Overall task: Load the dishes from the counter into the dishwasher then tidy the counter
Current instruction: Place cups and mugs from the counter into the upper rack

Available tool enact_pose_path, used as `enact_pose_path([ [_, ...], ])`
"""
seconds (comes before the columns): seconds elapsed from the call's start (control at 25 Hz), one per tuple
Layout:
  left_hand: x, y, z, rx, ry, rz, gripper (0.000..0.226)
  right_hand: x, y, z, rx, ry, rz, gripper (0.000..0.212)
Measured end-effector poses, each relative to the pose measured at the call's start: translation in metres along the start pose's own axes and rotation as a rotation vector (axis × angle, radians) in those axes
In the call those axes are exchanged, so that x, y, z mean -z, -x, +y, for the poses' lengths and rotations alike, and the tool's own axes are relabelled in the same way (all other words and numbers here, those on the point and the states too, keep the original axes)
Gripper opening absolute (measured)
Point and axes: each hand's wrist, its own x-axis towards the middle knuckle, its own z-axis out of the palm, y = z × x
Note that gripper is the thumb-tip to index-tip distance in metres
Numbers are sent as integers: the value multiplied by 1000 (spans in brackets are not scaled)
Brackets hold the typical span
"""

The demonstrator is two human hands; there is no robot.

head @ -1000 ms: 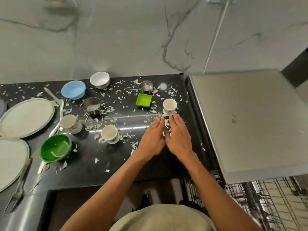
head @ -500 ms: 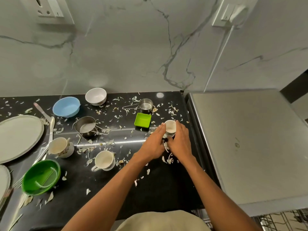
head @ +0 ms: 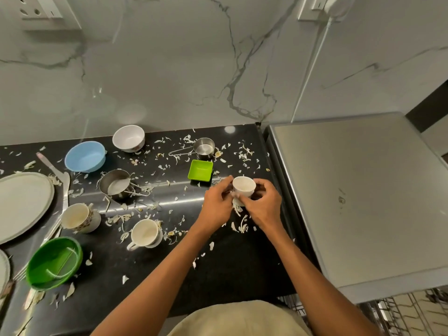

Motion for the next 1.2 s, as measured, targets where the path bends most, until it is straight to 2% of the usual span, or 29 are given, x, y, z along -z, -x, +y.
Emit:
enact_pose_path([
  [0.2,-16,23,4,156,285,67,32,21,44,-12,-112,-205,170,48],
  [0.32,-29,45,11,261,417,40,30,35,74,-4,-100,-217,230,35],
  [0.4,-38,62,18,310,492,2,23,45,95,4,-59,-152,238,39],
  [0.52,-52,84,32,427,589,-21,23,62,126,20,15,-48,229,58],
  [0.6,-67,98,41,501,597,-45,21,77,149,31,22,45,241,72],
  [0.68,-85,112,48,543,561,-90,19,92,170,39,43,121,312,76],
  [0.84,-125,139,60,608,487,-202,15,122,208,59,177,277,518,62],
  [0.96,-161,163,66,597,427,-289,20,146,232,79,167,363,621,57],
  [1.08,-199,185,69,601,369,-302,26,174,252,98,147,412,632,47],
  [1.2,-236,207,76,613,320,-291,21,204,270,115,90,465,585,50],
])
